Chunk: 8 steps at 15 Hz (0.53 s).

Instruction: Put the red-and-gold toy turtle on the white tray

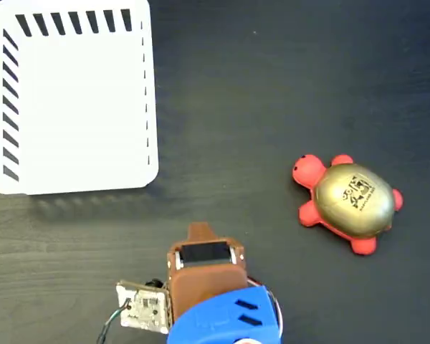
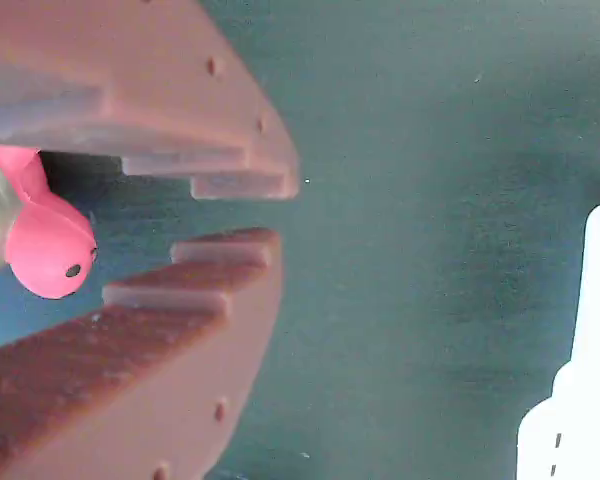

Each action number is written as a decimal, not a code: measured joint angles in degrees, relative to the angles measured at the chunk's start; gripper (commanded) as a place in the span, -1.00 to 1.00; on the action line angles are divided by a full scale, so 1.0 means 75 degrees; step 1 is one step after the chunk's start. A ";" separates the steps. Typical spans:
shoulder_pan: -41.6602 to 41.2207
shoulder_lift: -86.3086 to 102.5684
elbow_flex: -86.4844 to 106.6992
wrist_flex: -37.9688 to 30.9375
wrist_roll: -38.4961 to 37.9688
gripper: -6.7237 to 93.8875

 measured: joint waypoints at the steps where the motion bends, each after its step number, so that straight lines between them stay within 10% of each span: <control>1: -0.0047 0.0000 0.0000 0.0000 0.0000 -0.87; 8: 0.0340 -0.2273 -0.0984 -0.0867 0.0680 -0.87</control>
